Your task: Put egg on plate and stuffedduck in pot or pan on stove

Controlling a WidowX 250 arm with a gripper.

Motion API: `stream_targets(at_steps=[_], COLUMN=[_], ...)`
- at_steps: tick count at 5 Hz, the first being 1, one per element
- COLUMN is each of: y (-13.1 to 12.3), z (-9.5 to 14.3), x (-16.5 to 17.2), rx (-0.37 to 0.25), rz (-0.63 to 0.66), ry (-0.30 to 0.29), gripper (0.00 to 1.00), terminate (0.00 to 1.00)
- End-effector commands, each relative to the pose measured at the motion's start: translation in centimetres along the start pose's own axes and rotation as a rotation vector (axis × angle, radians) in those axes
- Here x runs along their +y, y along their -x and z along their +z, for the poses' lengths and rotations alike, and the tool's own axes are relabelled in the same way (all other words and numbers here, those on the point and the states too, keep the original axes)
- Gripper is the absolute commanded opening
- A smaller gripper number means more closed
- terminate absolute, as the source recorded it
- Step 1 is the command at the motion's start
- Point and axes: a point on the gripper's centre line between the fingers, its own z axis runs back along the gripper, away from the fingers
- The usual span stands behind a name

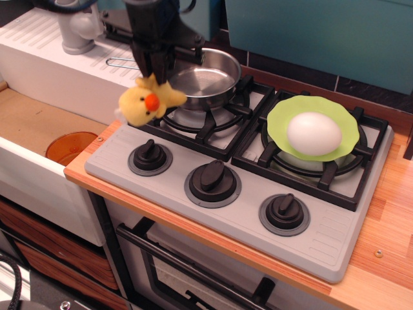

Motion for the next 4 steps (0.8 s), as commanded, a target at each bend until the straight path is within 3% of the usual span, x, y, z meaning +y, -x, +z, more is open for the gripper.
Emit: stream_targets(at_steps=[1,3,4], y=[-4.5,-10.6,-12.1], z=[4.4,1.9,-0.1], x=[-1.3,-0.8,-0.3], rx=[-0.062,-0.109,-0.121], rz=[-0.004,-0.060,-0.075], ry=[-0.016,-0.003,0.023], gripper=[0.00,0.00,0.00], terminate=[0.00,0.00,0.00])
